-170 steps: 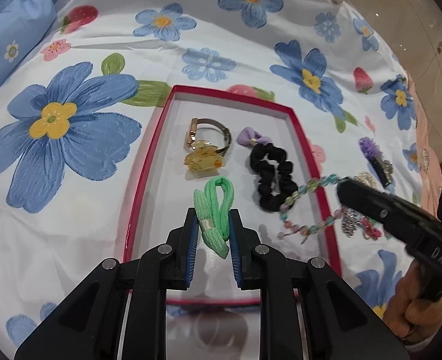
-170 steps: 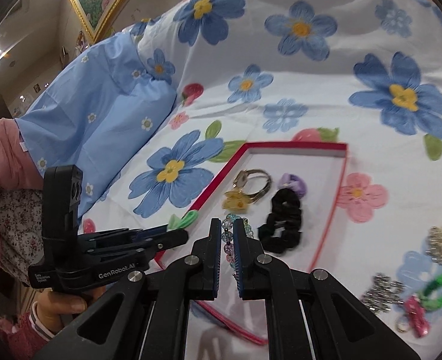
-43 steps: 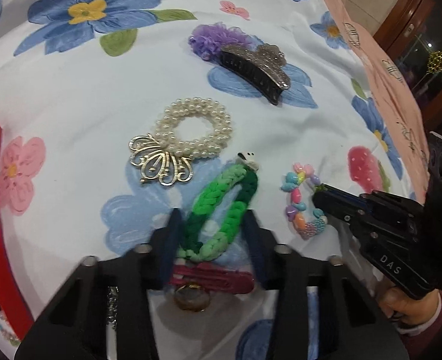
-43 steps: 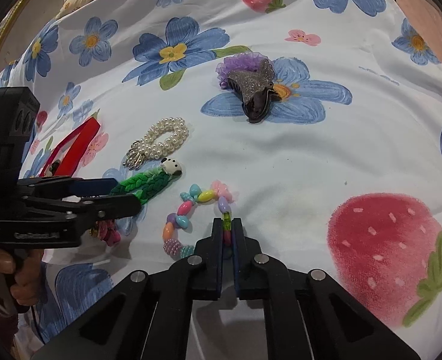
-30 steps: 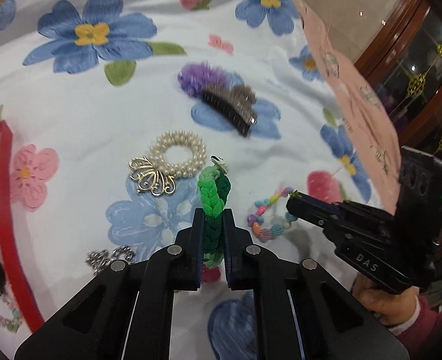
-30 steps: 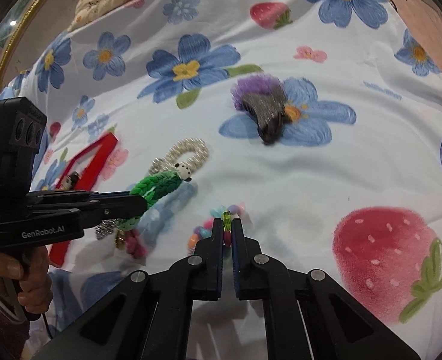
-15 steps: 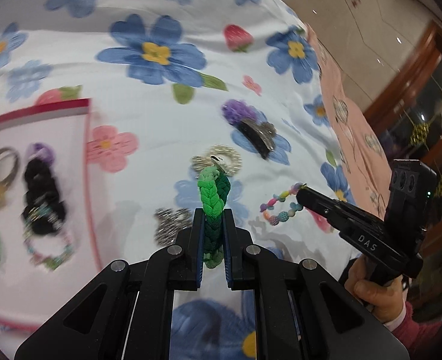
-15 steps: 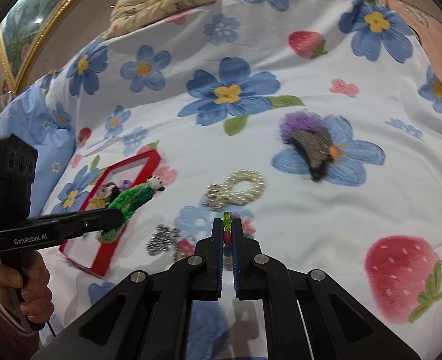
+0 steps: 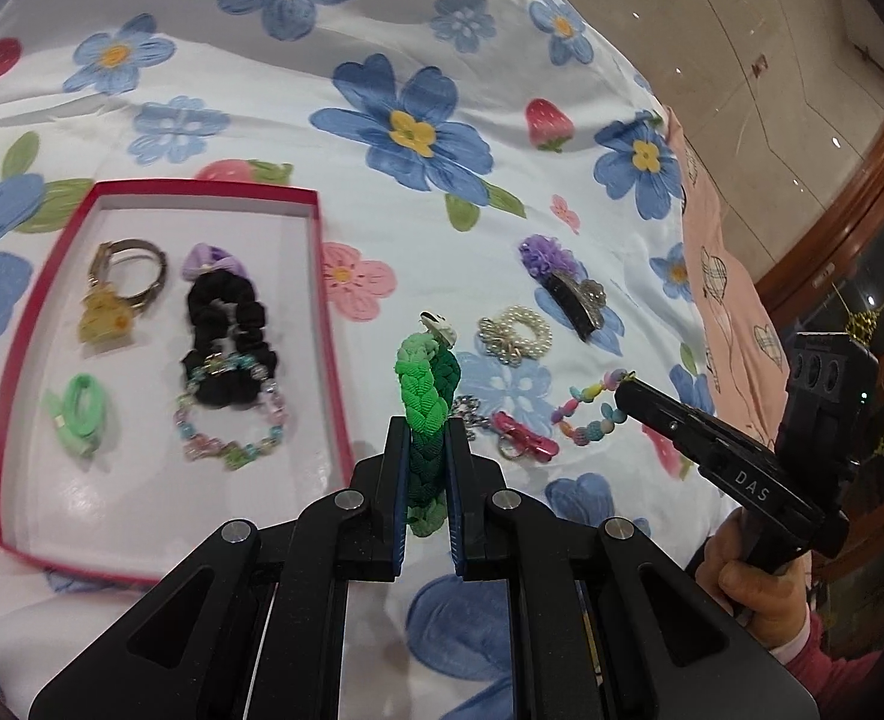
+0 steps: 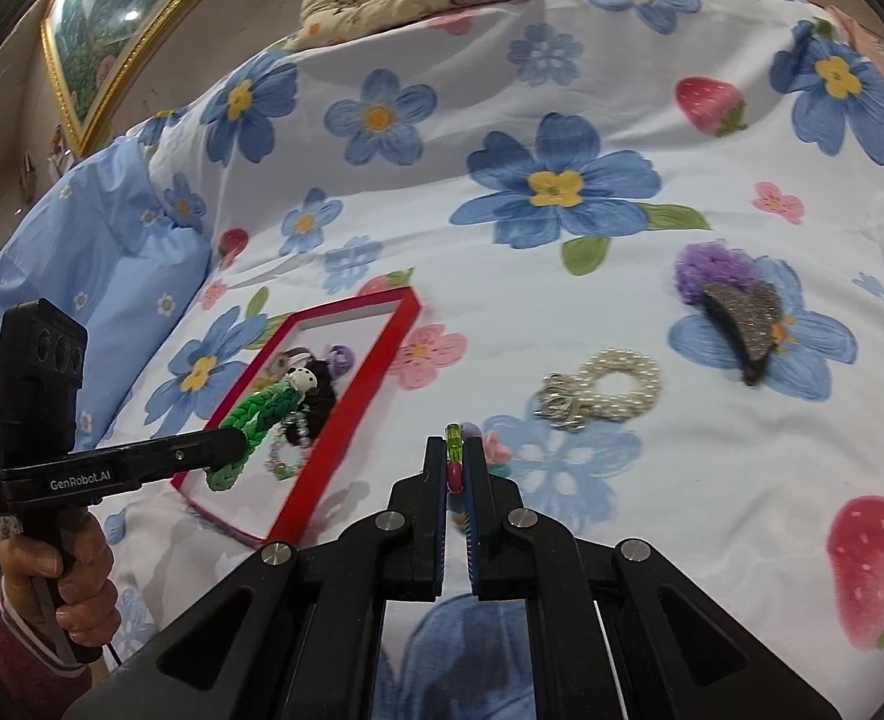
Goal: Organize jewelry
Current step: 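Carry the braided hair tie into the tray while the right tool carries a small bead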
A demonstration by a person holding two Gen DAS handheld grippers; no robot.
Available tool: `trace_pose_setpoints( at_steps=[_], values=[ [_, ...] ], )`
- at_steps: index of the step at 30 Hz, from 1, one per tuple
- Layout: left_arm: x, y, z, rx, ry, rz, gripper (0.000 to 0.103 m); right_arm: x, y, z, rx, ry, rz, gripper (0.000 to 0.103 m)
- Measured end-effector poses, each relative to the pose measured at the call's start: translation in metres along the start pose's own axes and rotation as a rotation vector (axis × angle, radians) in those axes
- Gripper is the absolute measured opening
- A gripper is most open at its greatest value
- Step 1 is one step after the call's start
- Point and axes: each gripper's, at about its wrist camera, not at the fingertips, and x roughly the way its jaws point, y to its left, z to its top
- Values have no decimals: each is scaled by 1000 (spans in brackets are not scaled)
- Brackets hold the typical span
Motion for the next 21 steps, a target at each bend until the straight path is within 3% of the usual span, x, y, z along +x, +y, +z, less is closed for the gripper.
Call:
trace_pose_setpoints(
  at_steps=[21],
  values=[
    [-41, 57, -25, -102, -40, 84, 9, 27, 64, 7, -84, 37, 117, 5]
  ],
)
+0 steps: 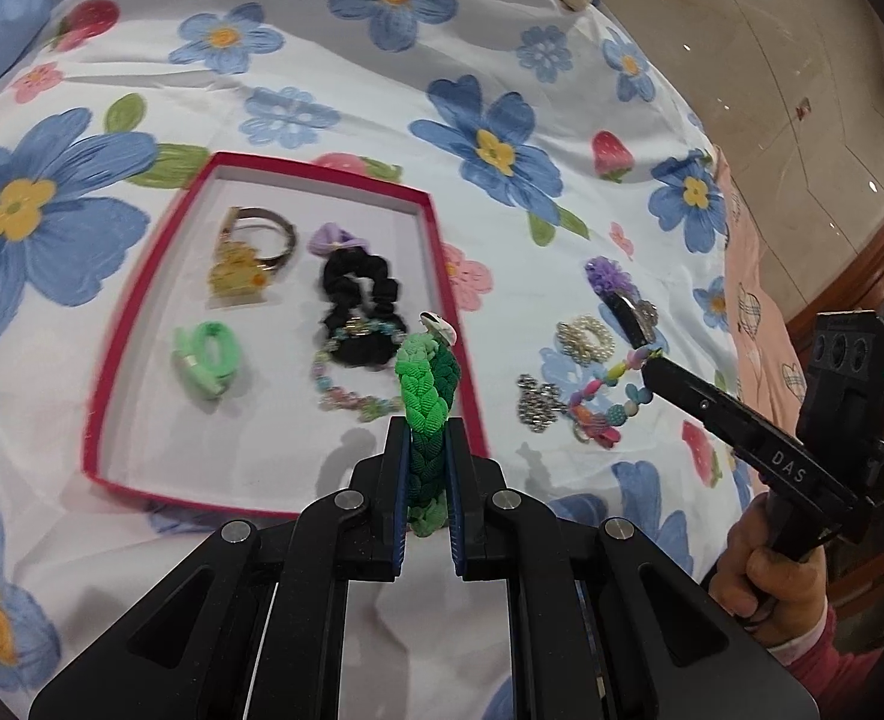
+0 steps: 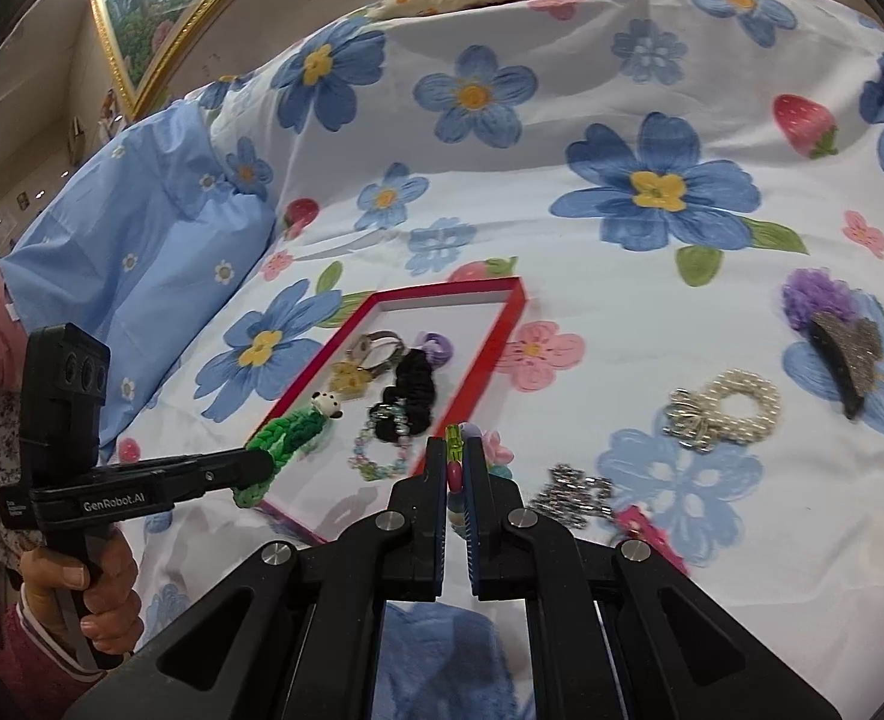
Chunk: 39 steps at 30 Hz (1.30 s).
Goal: Organize jewelry
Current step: 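Carry the braided hair tie into the tray while the right tool carries a small bead, then open both tools to release the items in the tray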
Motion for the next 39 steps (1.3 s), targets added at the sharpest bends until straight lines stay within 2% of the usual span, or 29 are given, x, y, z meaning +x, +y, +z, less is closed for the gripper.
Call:
trace_pose_setpoints(
  at_steps=[9, 20, 25, 31, 39],
  values=[
    [-11, 41, -5, -73, -18, 66, 9, 32, 41, 6, -53, 35, 85, 5],
    [2, 79, -3, -144, 13, 88, 9, 87, 75, 2, -75, 131, 195, 5],
    [17, 87, 0, -147, 40, 107, 9, 114, 61, -6, -55, 191, 158, 5],
    [30, 92, 1, -150, 72, 135, 11, 127, 41, -12, -38, 233, 105, 5],
    [38, 91, -1, -130, 90, 172, 14, 137, 43, -15, -86, 257, 63, 5]
  ],
)
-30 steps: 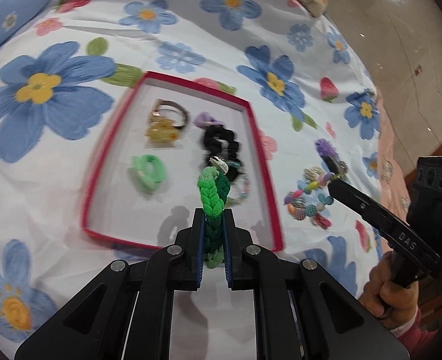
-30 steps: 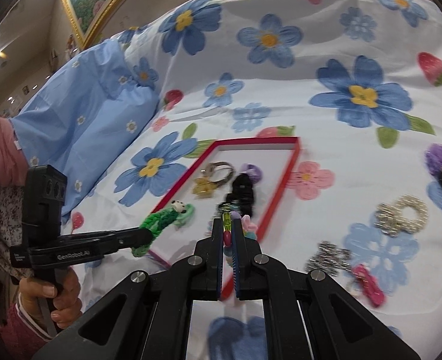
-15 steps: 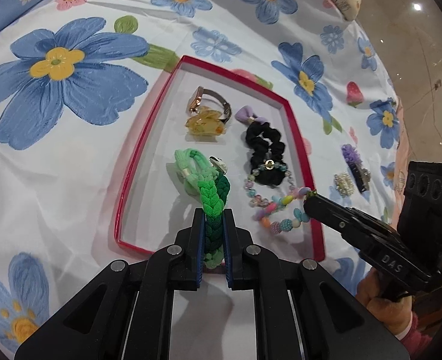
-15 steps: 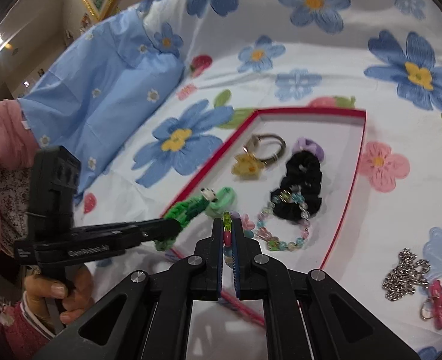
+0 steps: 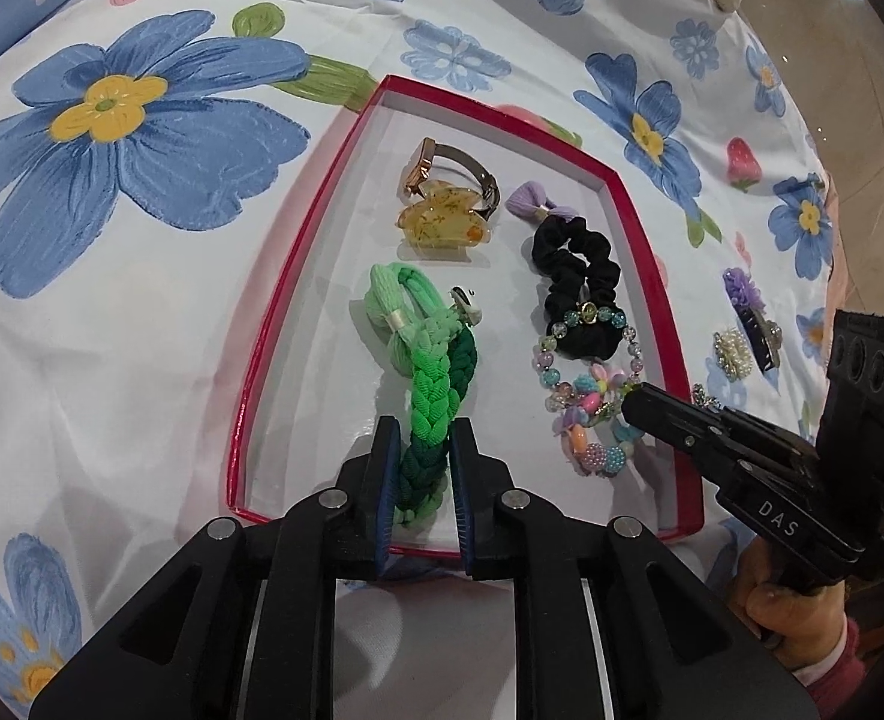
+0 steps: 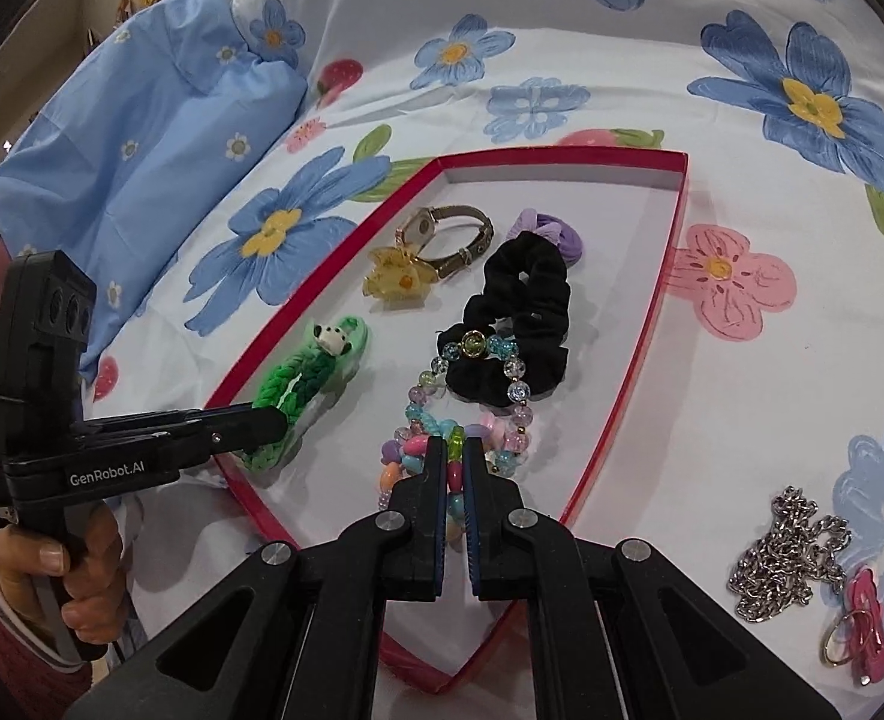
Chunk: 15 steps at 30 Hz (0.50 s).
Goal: Organize jewelry
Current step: 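Open both tools to release the items in the tray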
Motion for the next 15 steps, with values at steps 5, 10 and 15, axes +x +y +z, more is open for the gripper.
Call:
trace_pose_setpoints(
  at_steps=[5, 10, 15],
  values=[
    [-1, -3, 0, 11, -3, 16, 22, 1, 1, 2, -8, 13, 3, 6],
    [-3, -5, 1, 14, -9, 25, 31, -2, 1, 1, -16, 11, -12, 10],
    [-6, -8, 2, 17, -18, 35, 37, -4, 0, 0, -8, 11, -14, 12]
  ],
)
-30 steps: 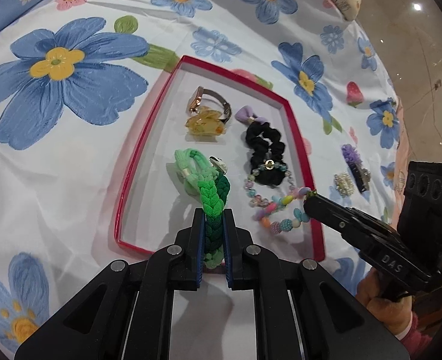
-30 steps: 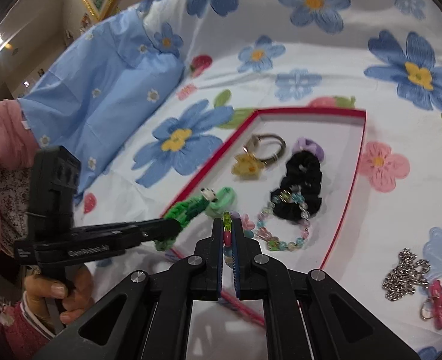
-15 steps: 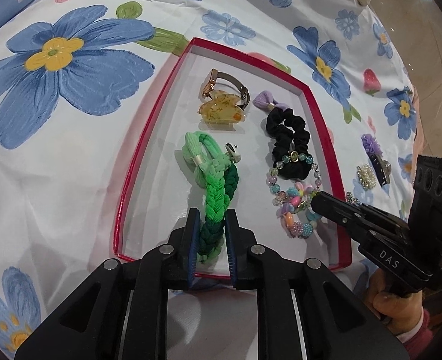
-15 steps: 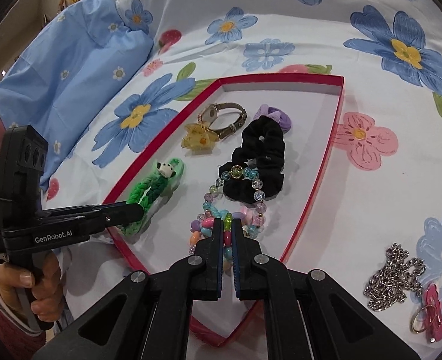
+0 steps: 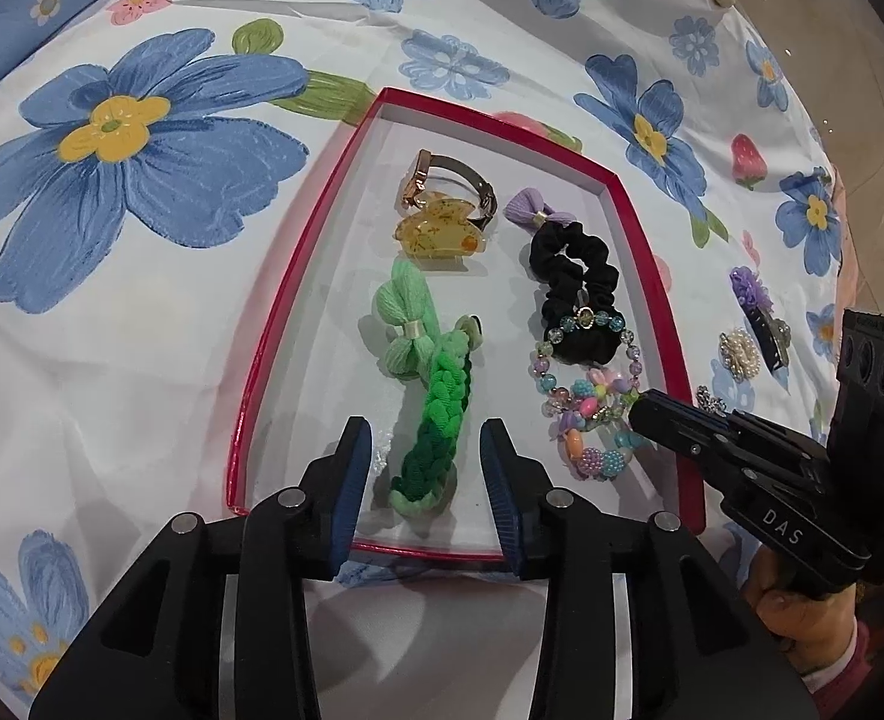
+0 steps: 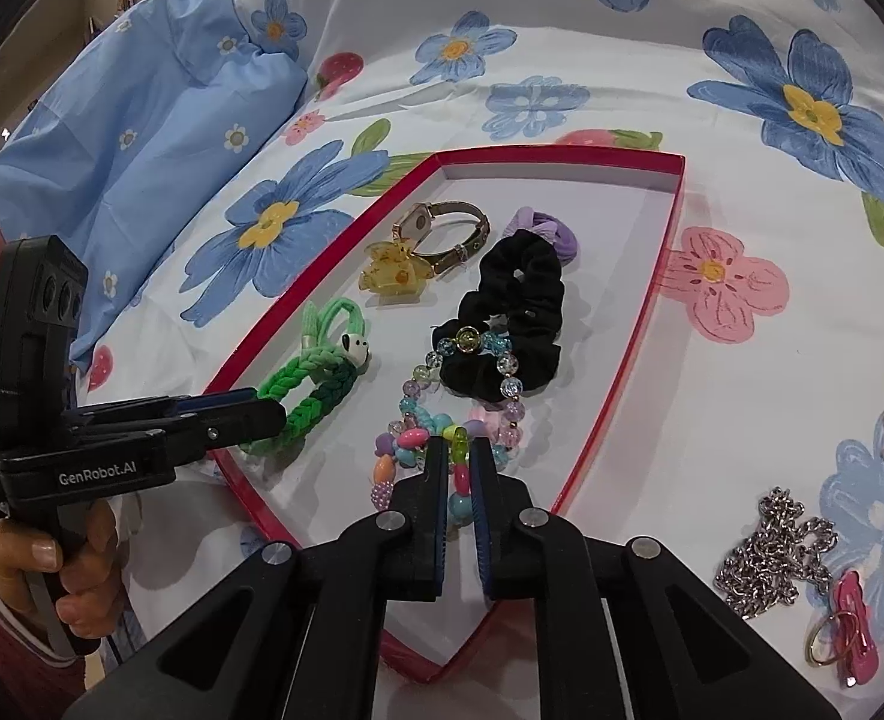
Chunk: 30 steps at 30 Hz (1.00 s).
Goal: Organize jewelry
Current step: 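Open both tools to release the items in the tray, then move both tools back over the silver chain and pink hair clip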
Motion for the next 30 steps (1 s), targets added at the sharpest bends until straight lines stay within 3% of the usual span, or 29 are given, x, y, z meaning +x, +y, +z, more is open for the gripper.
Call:
trace_pose_setpoints(
  at_steps=[2, 12, 19, 30],
  values=[
    [-2, -1, 0, 0, -4, 4, 42, -1, -1, 0, 7, -4, 2, 15],
    [-22, -12, -5, 2, -38, -9, 47, -34, -6, -7, 48, -69, 28, 36],
    [-35, -37, -9, 43, -59, -35, 54, -69, -25, -23, 102, -126, 12, 36],
    [-32, -88, -19, 129, -37, -88, 54, -120, -77, -68, 213, -161, -71, 38]
  ],
)
